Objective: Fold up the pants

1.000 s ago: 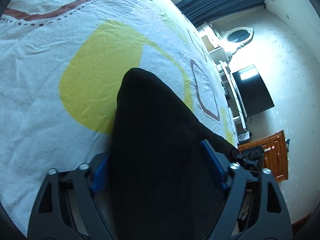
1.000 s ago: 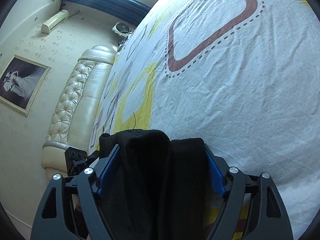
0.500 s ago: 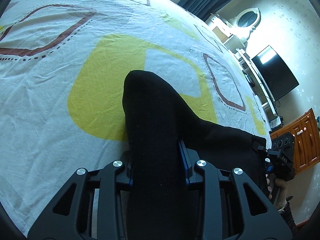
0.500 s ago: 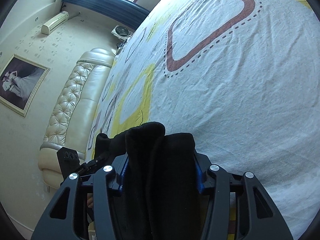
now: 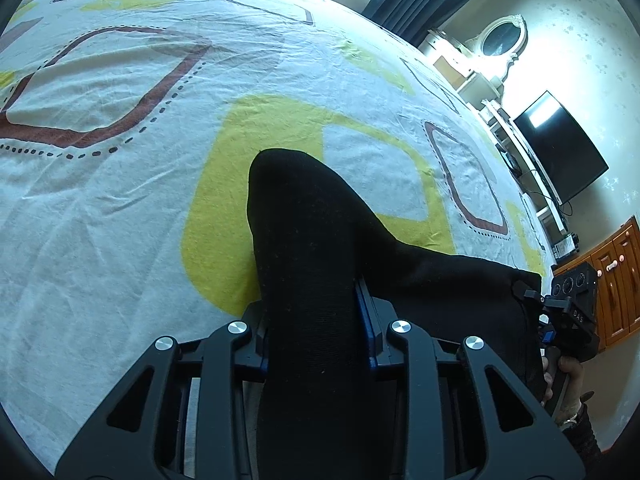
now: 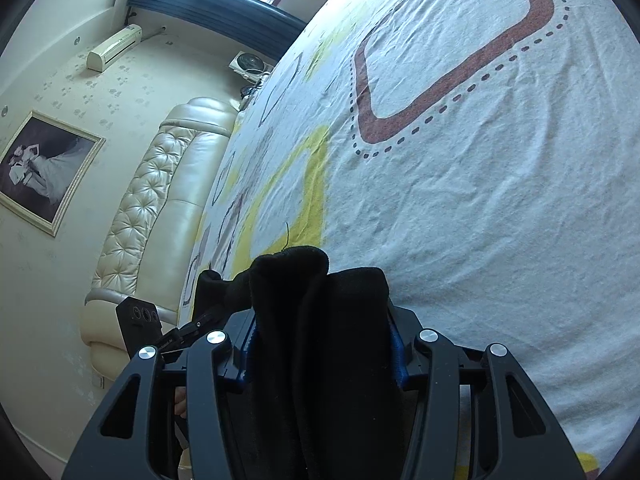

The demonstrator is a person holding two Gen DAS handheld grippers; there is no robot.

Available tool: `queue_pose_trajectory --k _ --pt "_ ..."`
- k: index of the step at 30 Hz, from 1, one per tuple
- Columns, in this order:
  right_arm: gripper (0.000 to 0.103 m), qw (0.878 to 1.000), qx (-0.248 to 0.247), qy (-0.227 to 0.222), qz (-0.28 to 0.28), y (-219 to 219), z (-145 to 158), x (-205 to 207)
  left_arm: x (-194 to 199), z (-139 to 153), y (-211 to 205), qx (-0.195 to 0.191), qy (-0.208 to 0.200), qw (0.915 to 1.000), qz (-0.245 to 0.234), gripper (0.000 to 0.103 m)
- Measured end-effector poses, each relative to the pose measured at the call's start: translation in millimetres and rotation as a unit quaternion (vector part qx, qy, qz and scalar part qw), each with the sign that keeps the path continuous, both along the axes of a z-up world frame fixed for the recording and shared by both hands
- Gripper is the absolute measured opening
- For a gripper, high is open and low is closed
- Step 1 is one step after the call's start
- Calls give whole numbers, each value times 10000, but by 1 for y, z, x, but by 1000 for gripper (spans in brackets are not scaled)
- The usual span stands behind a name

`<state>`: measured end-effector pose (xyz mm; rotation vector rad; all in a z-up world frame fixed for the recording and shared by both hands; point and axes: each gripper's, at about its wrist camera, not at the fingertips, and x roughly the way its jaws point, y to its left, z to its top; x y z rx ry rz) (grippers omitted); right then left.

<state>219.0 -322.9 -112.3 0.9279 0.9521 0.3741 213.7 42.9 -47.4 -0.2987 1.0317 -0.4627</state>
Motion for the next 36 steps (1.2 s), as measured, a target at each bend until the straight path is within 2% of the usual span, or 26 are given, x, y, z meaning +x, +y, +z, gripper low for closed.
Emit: queue_pose_trajectory --k 22,36 --pt "50 9999 40 -91 81 41 -7 92 85 1 50 -10 -87 9990 433 31" --pt "50 9997 156 -175 55 44 -12 115 121 -6 61 -155 -17 9986 499 32"
